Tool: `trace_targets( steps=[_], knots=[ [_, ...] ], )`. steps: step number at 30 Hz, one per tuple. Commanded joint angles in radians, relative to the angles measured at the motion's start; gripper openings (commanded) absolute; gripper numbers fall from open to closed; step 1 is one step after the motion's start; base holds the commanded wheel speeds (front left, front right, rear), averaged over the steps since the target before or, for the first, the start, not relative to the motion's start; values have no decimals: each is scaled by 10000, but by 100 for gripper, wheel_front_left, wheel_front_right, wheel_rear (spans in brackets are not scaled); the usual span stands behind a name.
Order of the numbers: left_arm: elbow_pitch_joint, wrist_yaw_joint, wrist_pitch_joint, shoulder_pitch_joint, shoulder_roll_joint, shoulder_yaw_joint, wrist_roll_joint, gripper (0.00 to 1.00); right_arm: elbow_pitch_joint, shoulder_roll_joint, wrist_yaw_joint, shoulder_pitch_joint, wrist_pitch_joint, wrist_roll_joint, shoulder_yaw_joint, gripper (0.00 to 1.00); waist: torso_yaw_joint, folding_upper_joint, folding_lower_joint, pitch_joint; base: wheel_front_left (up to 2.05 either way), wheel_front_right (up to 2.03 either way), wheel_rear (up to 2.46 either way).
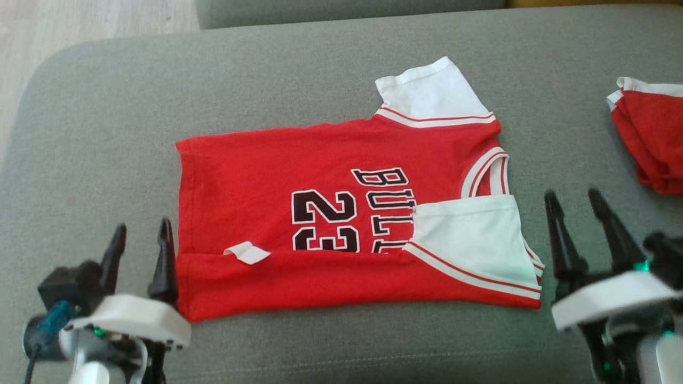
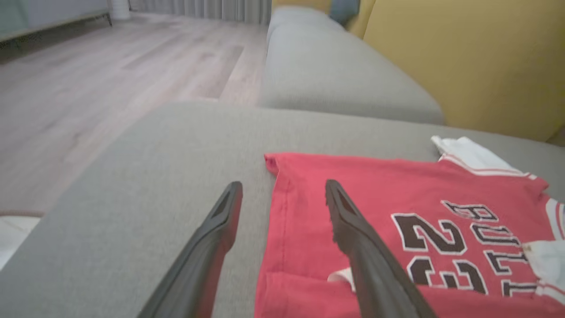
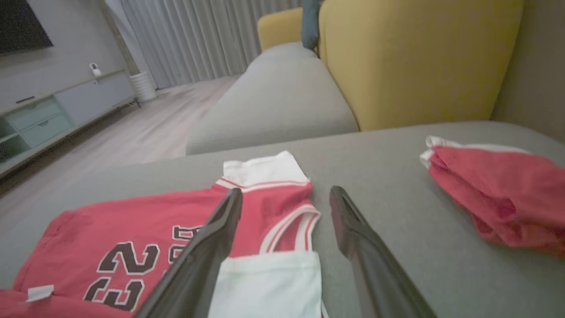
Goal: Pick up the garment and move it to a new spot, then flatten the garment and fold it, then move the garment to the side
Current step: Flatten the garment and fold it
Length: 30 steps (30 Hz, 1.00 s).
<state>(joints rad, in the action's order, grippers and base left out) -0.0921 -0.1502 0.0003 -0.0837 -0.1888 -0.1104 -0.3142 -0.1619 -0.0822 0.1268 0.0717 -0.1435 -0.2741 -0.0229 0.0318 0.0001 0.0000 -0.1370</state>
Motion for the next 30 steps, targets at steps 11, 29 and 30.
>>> trace_targets(
  steps=[11,29,30],
  knots=[
    [-370,-263,-558,969,16,299,352,100,-470,-319,39,-1074,-113,35,411,100,35,-1,0,-73,0,0,0],
    [6168,1323,353,6789,-420,246,-724,100,-30,-72,39,-1865,226,-327,930,100,552,-1,0,-2153,0,0,0],
    [6571,1395,413,7071,-526,297,-777,100,8,-67,39,-1892,237,-346,956,100,577,-1,0,-2232,0,0,0]
  ],
)
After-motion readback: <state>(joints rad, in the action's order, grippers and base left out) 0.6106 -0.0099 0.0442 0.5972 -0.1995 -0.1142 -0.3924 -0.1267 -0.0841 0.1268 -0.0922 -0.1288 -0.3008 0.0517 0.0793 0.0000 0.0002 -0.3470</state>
